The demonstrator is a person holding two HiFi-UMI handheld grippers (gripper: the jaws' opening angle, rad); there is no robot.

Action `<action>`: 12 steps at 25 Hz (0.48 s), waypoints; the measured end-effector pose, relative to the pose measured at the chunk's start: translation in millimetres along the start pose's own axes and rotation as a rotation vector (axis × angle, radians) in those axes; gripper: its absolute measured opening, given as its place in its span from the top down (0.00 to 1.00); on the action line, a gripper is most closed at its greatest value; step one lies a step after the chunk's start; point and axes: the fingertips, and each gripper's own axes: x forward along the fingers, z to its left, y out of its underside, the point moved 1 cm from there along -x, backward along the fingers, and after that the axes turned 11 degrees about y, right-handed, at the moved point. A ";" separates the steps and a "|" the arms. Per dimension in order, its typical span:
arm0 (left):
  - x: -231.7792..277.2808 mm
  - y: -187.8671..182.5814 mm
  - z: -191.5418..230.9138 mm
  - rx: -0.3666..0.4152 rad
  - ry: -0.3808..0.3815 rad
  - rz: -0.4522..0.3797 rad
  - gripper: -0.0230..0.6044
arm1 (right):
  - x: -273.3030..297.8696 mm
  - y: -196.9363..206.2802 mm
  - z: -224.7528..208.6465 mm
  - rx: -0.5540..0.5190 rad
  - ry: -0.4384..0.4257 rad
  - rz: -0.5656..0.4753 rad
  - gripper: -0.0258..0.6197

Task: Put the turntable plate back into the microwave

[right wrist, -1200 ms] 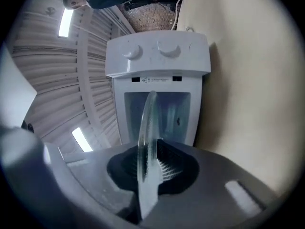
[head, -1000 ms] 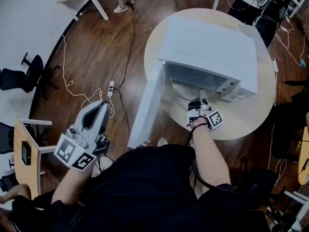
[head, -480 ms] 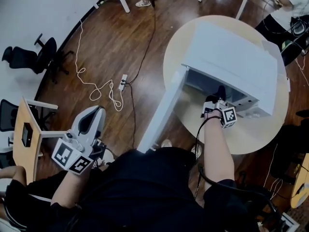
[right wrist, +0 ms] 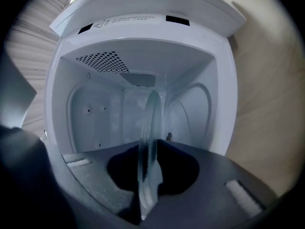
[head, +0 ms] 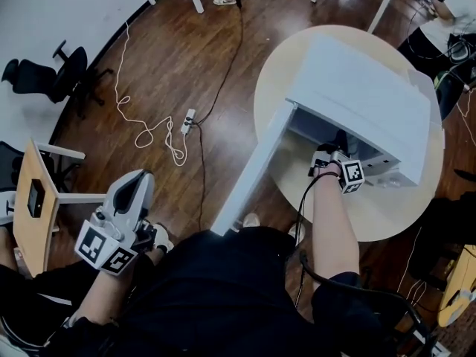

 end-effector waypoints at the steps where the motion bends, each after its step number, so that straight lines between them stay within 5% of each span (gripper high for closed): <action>1: -2.4 2.1 1.2 -0.003 -0.005 0.001 0.96 | 2.0 0.9 0.1 0.005 0.015 -0.002 0.92; 6: -12.0 12.7 5.0 -0.040 -0.028 -0.013 0.96 | -1.3 4.1 -11.2 0.003 0.165 -0.014 0.91; 9: -16.9 14.8 7.9 -0.049 -0.036 -0.033 0.96 | -3.0 3.1 -12.4 0.027 0.222 -0.027 0.75; 12: -20.4 16.6 11.2 -0.065 -0.048 -0.065 0.96 | -5.8 1.3 -18.2 0.009 0.313 -0.003 0.72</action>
